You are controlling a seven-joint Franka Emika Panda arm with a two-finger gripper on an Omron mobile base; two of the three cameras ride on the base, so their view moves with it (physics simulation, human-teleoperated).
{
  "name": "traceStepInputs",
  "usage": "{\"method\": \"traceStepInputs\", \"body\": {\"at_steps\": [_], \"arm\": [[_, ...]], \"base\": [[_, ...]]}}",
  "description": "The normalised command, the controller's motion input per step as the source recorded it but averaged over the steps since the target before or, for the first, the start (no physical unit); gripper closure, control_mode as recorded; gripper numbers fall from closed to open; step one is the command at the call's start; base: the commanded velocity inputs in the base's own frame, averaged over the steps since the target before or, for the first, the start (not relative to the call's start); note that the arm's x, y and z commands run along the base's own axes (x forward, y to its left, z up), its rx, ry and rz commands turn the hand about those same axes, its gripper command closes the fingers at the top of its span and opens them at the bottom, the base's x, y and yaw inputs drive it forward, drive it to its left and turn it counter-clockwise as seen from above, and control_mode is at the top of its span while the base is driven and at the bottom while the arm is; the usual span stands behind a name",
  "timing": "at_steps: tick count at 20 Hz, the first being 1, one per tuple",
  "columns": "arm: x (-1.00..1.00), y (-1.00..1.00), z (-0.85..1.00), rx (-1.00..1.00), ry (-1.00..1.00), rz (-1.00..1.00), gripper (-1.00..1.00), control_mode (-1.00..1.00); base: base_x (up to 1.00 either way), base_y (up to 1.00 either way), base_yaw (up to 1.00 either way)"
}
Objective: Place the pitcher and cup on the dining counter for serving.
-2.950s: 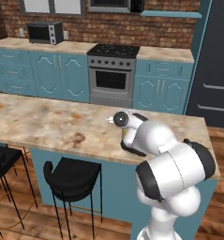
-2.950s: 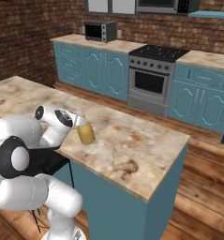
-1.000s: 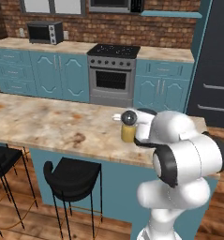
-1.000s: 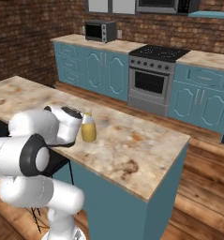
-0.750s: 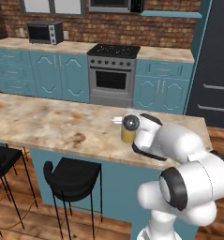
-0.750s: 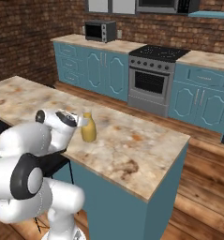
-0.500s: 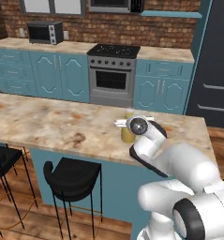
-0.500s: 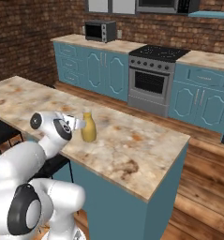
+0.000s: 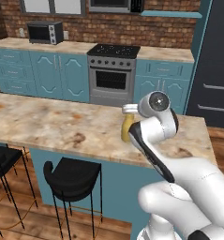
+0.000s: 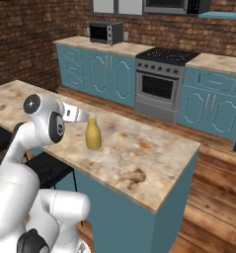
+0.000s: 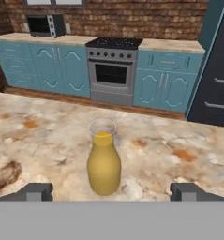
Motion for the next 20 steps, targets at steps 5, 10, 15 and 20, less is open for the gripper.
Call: {"method": "traceStepInputs", "body": {"at_steps": [5,10,15,20], "arm": [[-0.88,-0.11,0.14,0.00,0.04,0.01,-1.00,-1.00],[-0.88,-0.28,0.00,0.00,0.00,0.07,-1.00,-1.00],[-0.44,-0.41,0.00,0.02,0.00,0.06,-1.00,-1.00],[0.04,-0.14,0.00,0.01,0.00,0.00,-1.00,1.00]], "base": [[0.00,0.00,0.00],[0.00,0.00,0.00],[0.00,0.00,0.00],[0.03,0.00,0.00]]}}
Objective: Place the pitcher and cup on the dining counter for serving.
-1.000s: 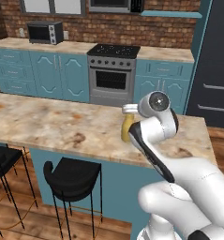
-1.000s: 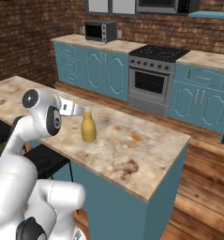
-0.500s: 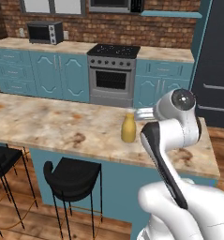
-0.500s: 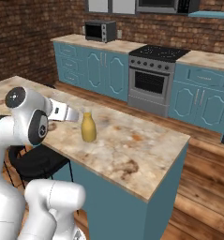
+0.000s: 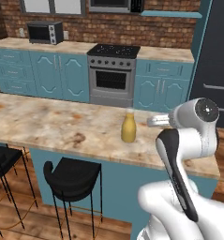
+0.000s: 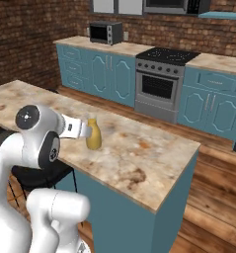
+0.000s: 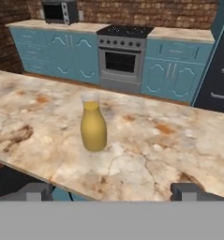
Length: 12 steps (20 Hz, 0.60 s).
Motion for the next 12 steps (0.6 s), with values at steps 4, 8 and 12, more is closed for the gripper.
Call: {"method": "traceStepInputs", "body": {"at_steps": [4,8,12], "arm": [[0.00,0.00,0.00,0.00,0.00,0.00,-1.00,1.00],[0.00,0.00,0.00,0.00,0.00,0.00,-1.00,1.00],[0.00,0.00,0.00,0.00,0.00,0.00,-1.00,1.00]], "base": [[-0.38,0.00,0.07],[-1.00,0.36,0.49],[-0.59,0.53,0.75]]}}
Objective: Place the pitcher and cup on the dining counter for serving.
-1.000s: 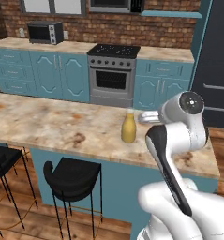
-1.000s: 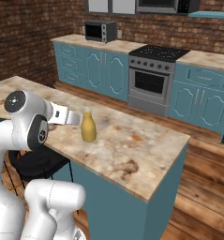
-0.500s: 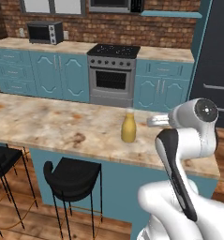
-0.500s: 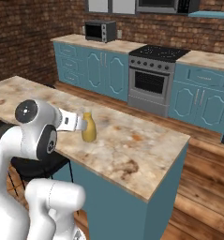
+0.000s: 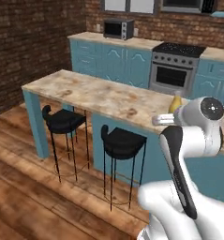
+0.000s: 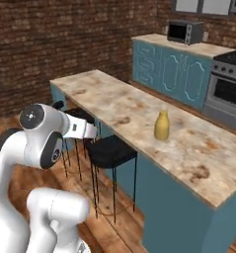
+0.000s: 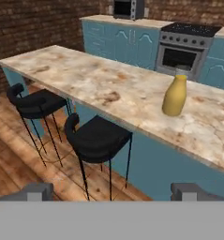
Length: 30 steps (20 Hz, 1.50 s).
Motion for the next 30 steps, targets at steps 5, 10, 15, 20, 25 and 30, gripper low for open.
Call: {"method": "traceStepInputs", "body": {"at_steps": [5,10,15,20,25,30], "arm": [[0.00,0.00,0.00,0.00,0.00,0.00,-1.00,1.00],[0.00,0.00,0.00,0.00,0.00,0.00,-1.00,1.00],[0.00,0.00,0.00,0.00,0.00,0.00,-1.00,1.00],[0.00,0.00,0.00,0.00,0.00,0.00,-1.00,1.00],[0.00,0.00,0.00,0.00,0.00,0.00,-1.00,1.00],[0.00,0.00,0.00,0.00,0.00,0.00,-1.00,1.00]], "base": [[-0.01,0.29,0.94],[0.02,0.03,0.94],[0.19,0.00,0.92],[0.26,0.00,0.90],[0.40,0.00,0.86],[0.58,0.00,0.78]]}}
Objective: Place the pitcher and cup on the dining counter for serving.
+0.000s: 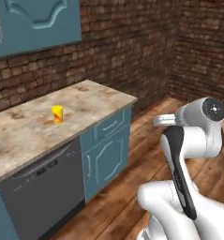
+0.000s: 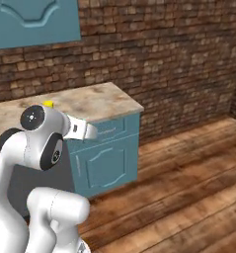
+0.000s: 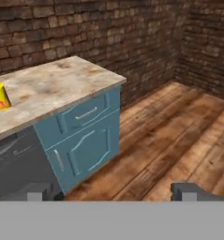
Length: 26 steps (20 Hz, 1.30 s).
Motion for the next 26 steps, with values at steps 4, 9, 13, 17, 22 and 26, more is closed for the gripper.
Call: {"method": "traceStepInputs", "body": {"at_steps": [4,9,13,17,22,26], "arm": [[0.00,0.00,0.00,0.00,0.00,0.00,-1.00,1.00],[0.00,0.00,0.00,0.00,0.00,0.00,-1.00,1.00],[0.00,0.00,0.00,0.00,0.00,0.00,-1.00,1.00],[0.00,0.00,0.00,0.00,0.00,0.00,-1.00,1.00],[0.00,0.00,0.00,0.00,0.00,0.00,-1.00,1.00],[0.00,0.00,0.00,0.00,0.00,0.00,-1.00,1.00]], "base": [[0.74,0.00,0.69],[0.89,0.00,0.58],[0.75,-0.02,0.47],[0.36,-0.30,0.34],[0.10,-0.47,0.25],[0.26,-0.49,0.17]]}}
